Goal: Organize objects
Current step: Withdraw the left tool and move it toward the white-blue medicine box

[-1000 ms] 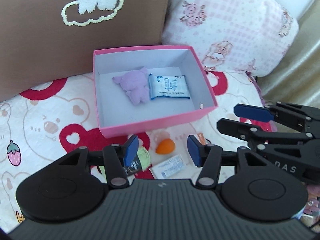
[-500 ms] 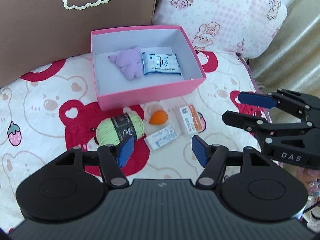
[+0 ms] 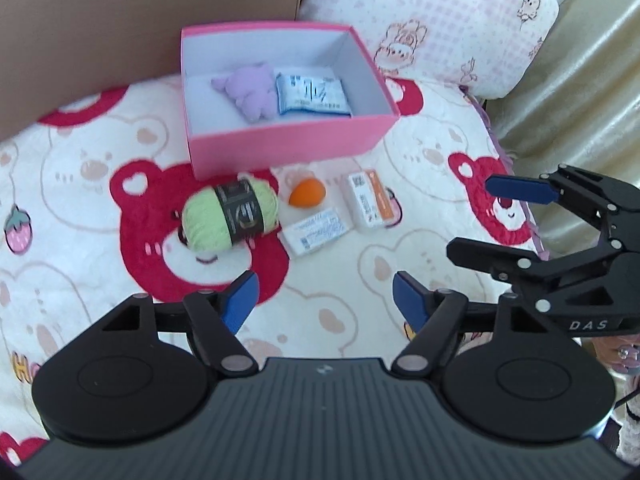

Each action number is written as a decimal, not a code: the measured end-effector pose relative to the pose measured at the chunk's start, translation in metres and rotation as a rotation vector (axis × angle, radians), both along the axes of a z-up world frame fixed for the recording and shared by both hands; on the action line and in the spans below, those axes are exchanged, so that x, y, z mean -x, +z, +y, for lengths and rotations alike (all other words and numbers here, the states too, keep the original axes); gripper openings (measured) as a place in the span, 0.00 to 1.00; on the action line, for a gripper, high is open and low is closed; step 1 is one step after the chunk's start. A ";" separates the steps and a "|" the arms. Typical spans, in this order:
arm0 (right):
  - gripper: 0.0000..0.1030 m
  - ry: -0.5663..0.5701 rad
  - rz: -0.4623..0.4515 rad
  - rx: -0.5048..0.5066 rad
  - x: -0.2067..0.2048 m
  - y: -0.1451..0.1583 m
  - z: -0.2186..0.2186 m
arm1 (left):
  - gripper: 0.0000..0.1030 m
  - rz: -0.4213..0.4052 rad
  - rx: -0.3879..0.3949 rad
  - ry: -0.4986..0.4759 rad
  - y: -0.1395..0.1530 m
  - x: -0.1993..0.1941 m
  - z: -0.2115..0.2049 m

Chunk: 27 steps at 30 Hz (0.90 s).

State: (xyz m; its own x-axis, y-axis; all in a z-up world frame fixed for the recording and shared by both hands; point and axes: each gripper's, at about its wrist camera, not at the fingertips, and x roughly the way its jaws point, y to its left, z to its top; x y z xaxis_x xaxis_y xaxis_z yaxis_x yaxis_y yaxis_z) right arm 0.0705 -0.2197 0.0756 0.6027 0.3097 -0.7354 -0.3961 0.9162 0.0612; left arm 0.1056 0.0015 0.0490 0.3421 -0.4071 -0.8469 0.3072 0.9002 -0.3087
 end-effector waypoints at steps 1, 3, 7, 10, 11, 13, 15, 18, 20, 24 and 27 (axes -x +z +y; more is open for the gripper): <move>0.78 0.005 0.002 0.003 0.002 -0.004 0.000 | 0.71 0.006 0.000 0.003 -0.005 0.002 0.001; 0.80 0.010 0.005 0.001 0.005 -0.013 -0.001 | 0.71 0.010 -0.002 0.007 -0.015 0.006 0.001; 0.80 0.031 0.021 -0.005 0.010 -0.028 -0.002 | 0.73 0.030 0.016 0.016 -0.031 0.008 0.004; 0.80 0.029 0.032 -0.011 0.013 -0.037 -0.003 | 0.76 0.029 0.012 0.019 -0.037 0.011 0.005; 0.80 0.030 0.039 -0.015 0.013 -0.039 -0.003 | 0.78 0.027 0.009 0.016 -0.038 0.011 0.005; 0.80 0.036 0.044 -0.011 0.015 -0.043 -0.003 | 0.82 0.026 0.007 0.016 -0.041 0.013 0.005; 0.85 0.054 0.042 0.003 0.017 -0.047 -0.002 | 0.86 0.027 0.011 0.011 -0.042 0.014 0.006; 0.91 0.100 0.060 0.027 0.018 -0.057 0.001 | 0.94 0.045 0.039 0.012 -0.047 0.011 0.007; 0.91 0.106 0.065 0.041 0.017 -0.065 0.004 | 0.94 0.061 0.056 0.023 -0.052 0.009 0.007; 0.91 0.138 0.070 0.031 0.013 -0.079 0.007 | 0.95 0.061 0.087 0.046 -0.063 0.004 0.004; 0.91 0.165 0.061 0.018 0.008 -0.093 0.010 | 0.95 0.032 0.095 0.037 -0.075 -0.002 0.001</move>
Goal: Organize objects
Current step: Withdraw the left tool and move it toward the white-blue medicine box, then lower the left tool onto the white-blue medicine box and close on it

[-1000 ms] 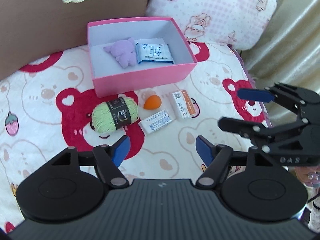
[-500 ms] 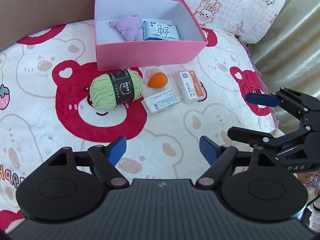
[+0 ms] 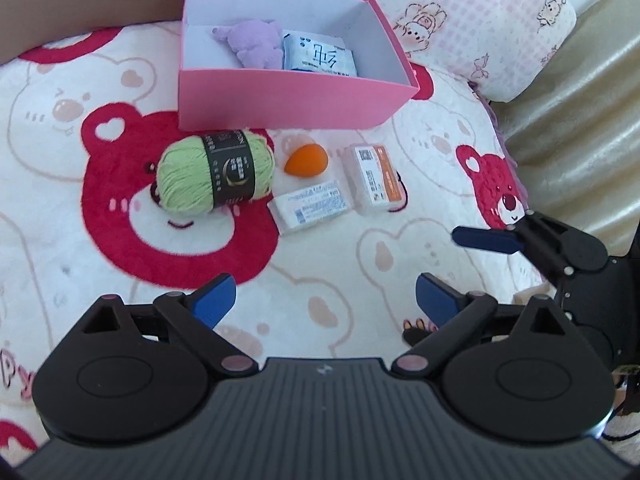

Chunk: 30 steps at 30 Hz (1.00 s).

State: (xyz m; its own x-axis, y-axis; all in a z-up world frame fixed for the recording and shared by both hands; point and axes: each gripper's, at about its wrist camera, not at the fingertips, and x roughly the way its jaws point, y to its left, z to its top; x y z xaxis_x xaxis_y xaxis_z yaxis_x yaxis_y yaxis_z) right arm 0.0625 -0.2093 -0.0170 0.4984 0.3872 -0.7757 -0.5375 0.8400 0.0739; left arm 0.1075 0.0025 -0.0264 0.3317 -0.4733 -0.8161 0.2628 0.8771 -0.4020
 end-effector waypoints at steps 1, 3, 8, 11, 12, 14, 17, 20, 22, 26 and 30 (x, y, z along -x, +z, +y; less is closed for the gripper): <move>0.91 0.015 0.005 0.001 -0.003 -0.005 0.002 | 0.95 -0.010 -0.006 -0.007 -0.005 -0.002 -0.001; 0.91 0.039 0.007 0.021 -0.010 -0.016 0.007 | 0.95 -0.009 -0.013 0.010 -0.015 -0.008 -0.003; 0.91 0.022 0.026 0.050 -0.033 -0.037 0.014 | 0.95 0.001 -0.036 0.086 -0.042 -0.023 -0.005; 0.91 -0.010 0.077 0.052 -0.049 -0.047 0.015 | 0.95 0.019 -0.019 0.118 -0.056 -0.031 -0.002; 0.91 -0.028 0.102 0.051 -0.055 -0.051 0.014 | 0.95 0.034 0.019 0.133 -0.062 -0.034 0.002; 0.91 -0.066 0.137 0.042 -0.065 -0.057 0.014 | 0.95 0.072 0.078 0.165 -0.072 -0.039 0.010; 0.91 -0.098 0.164 0.041 -0.076 -0.069 0.012 | 0.95 0.068 0.073 0.175 -0.080 -0.043 0.014; 0.91 -0.139 0.173 0.011 -0.080 -0.083 0.007 | 0.95 0.020 0.026 0.155 -0.082 -0.045 0.010; 0.90 -0.166 0.159 0.005 -0.080 -0.095 0.003 | 0.95 -0.026 0.016 0.172 -0.085 -0.044 0.007; 0.91 -0.246 0.169 -0.023 -0.086 -0.106 -0.005 | 0.94 -0.040 0.063 0.190 -0.101 -0.045 -0.002; 0.90 -0.266 0.165 -0.069 -0.088 -0.107 -0.008 | 0.93 -0.021 0.096 0.185 -0.115 -0.051 -0.010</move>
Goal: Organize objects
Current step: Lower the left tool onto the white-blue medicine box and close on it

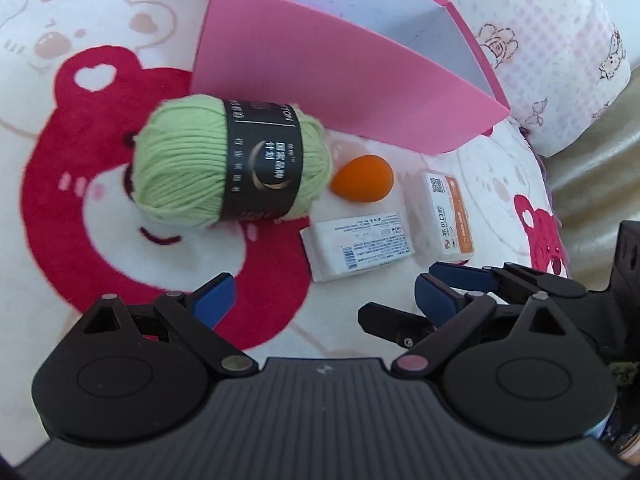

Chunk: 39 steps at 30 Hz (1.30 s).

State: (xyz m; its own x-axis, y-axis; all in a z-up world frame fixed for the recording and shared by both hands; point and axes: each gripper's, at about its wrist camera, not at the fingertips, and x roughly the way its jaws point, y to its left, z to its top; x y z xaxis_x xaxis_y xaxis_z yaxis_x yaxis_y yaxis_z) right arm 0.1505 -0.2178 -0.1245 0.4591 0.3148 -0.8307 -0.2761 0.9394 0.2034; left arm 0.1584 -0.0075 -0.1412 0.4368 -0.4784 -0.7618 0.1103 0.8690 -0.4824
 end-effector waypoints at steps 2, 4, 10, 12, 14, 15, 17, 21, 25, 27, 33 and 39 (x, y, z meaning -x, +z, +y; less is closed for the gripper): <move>0.90 0.010 -0.026 0.014 0.000 -0.001 0.002 | 0.92 -0.006 -0.018 -0.005 -0.005 -0.002 -0.003; 0.90 0.018 -0.030 0.016 -0.003 -0.004 0.003 | 0.91 -0.008 -0.010 -0.007 -0.009 -0.006 -0.002; 0.89 -0.001 -0.038 0.037 -0.012 -0.012 0.005 | 0.89 0.033 0.056 0.035 -0.027 -0.023 0.003; 0.88 0.006 -0.045 0.047 -0.014 -0.015 0.006 | 0.88 0.039 0.068 0.044 -0.032 -0.026 0.004; 0.87 0.022 -0.055 0.054 -0.013 -0.014 0.008 | 0.83 0.030 0.055 0.039 -0.034 -0.026 0.002; 0.84 0.032 -0.062 0.056 -0.012 -0.014 0.009 | 0.79 0.021 0.044 0.035 -0.033 -0.026 0.001; 0.80 0.038 -0.066 0.082 -0.011 -0.014 0.012 | 0.72 0.000 0.031 0.025 -0.032 -0.025 -0.002; 0.74 0.026 -0.049 0.092 -0.013 -0.016 0.010 | 0.61 -0.017 0.024 0.014 -0.035 -0.025 -0.009; 0.74 0.033 -0.038 0.078 -0.015 -0.014 0.010 | 0.43 -0.040 -0.007 -0.014 -0.031 -0.023 -0.015; 0.74 0.041 -0.040 0.076 -0.015 -0.014 0.011 | 0.27 -0.002 0.045 -0.015 -0.033 -0.024 -0.011; 0.74 0.079 -0.058 0.083 -0.014 -0.014 0.015 | 0.26 -0.004 0.035 -0.017 -0.032 -0.022 -0.014; 0.75 0.124 -0.065 0.101 -0.009 -0.013 0.022 | 0.26 -0.001 0.013 -0.002 -0.030 -0.021 -0.013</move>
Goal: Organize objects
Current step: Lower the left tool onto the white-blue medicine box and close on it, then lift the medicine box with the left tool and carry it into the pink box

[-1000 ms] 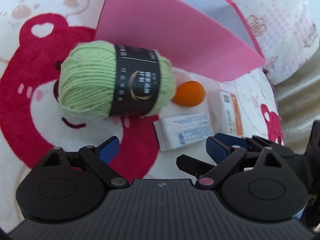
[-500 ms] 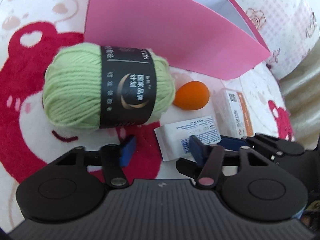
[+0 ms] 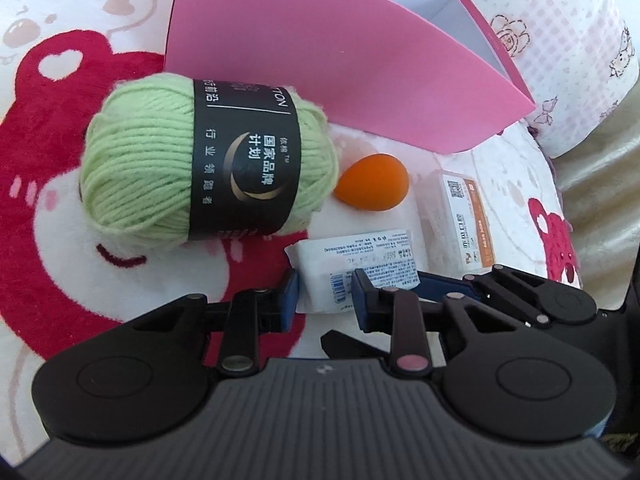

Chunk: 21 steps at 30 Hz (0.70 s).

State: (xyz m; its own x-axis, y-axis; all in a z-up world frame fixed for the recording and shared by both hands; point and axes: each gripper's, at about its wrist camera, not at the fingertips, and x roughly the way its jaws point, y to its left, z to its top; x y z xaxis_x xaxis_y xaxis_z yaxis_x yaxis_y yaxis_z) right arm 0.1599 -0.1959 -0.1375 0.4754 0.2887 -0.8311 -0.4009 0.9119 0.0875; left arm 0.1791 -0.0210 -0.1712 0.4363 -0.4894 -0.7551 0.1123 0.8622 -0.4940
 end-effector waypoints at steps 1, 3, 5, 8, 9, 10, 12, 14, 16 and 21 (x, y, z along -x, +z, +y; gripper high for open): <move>0.76 0.002 -0.006 0.003 0.000 -0.001 0.000 | 0.26 0.001 0.000 0.000 0.000 0.000 0.000; 0.76 -0.019 -0.003 0.010 -0.004 -0.005 0.000 | 0.26 0.005 0.001 -0.004 -0.002 -0.001 -0.001; 0.75 -0.030 -0.005 0.015 -0.004 -0.005 0.000 | 0.28 0.004 -0.014 -0.013 -0.003 -0.001 -0.001; 0.76 -0.031 -0.024 0.036 -0.004 -0.004 0.000 | 0.28 0.007 -0.012 -0.016 -0.004 -0.002 -0.002; 0.76 -0.029 -0.022 0.030 -0.004 -0.005 0.000 | 0.28 0.006 -0.012 -0.016 -0.004 -0.003 -0.002; 0.76 -0.020 -0.024 0.026 -0.004 -0.006 0.001 | 0.28 0.003 -0.013 -0.017 -0.004 -0.003 -0.003; 0.76 0.001 -0.040 0.033 -0.002 -0.008 0.004 | 0.27 -0.008 -0.022 -0.024 -0.003 -0.002 -0.005; 0.73 -0.002 -0.042 0.046 -0.002 -0.007 0.005 | 0.27 -0.014 -0.039 -0.034 -0.001 0.001 -0.007; 0.70 -0.011 -0.028 0.031 -0.002 -0.003 0.003 | 0.27 -0.014 -0.060 -0.035 0.002 0.003 -0.010; 0.68 -0.007 -0.023 0.025 0.002 0.001 0.004 | 0.29 -0.018 -0.080 -0.038 0.007 0.010 -0.013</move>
